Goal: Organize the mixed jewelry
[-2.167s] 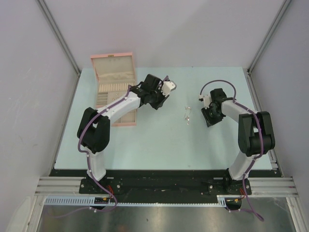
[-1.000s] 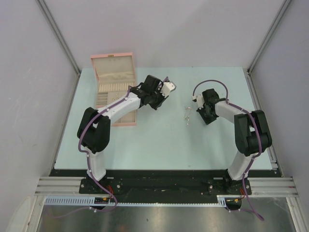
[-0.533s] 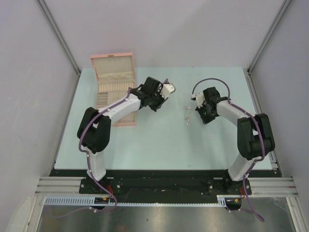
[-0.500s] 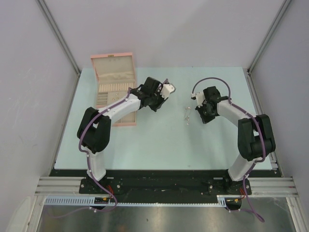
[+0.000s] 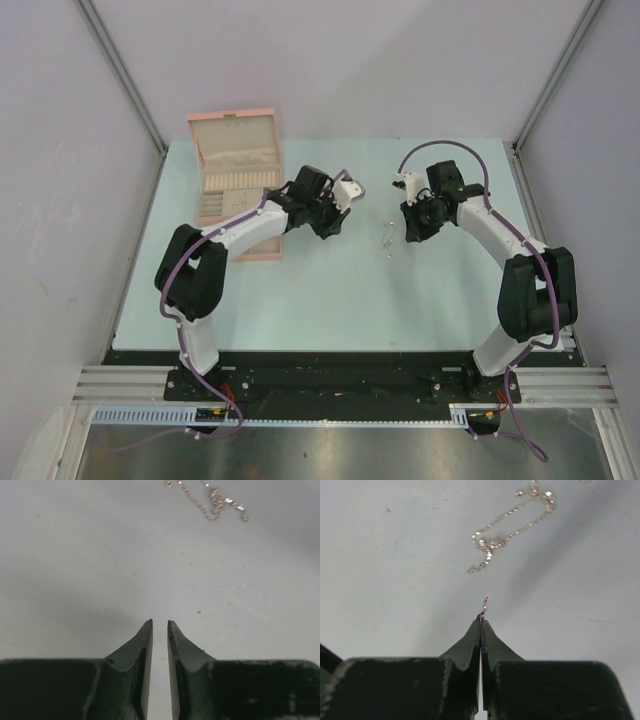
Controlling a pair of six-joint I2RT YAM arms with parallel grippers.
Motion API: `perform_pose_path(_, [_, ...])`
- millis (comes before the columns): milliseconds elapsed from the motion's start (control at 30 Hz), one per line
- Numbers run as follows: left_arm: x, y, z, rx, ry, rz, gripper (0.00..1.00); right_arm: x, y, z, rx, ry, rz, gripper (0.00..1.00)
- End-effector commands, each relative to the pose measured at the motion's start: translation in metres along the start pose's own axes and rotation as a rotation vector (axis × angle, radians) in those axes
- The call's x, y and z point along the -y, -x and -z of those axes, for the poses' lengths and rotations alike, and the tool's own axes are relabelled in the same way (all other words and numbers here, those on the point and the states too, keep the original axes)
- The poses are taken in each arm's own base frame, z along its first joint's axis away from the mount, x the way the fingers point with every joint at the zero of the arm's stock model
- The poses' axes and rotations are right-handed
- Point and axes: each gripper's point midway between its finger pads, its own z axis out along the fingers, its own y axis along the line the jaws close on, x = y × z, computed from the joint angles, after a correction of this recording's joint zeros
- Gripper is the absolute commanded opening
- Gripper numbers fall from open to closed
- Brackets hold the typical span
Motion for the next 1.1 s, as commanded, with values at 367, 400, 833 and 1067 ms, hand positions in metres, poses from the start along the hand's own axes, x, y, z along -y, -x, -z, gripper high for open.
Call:
perform_pose_path(367, [0.060, 0.103, 0.078, 0.439, 0.051, -0.300, 0.27, -0.077, 0.055, 0.059, 0.141, 0.604, -0.135, 0.00])
perform_pose_path(400, [0.060, 0.108, 0.082, 0.462, 0.088, -0.345, 0.27, -0.075, 0.059, 0.059, 0.144, 0.631, -0.146, 0.00])
perform_pose_path(833, [0.082, 0.136, 0.088, 0.519, 0.418, -0.554, 0.24, -0.086, 0.062, 0.071, 0.129, 0.904, -0.291, 0.00])
perform_pose_path(1067, [0.098, 0.130, 0.078, 0.518, 0.403, -0.611, 0.34, -0.079, 0.064, 0.081, 0.166, 0.931, -0.333, 0.00])
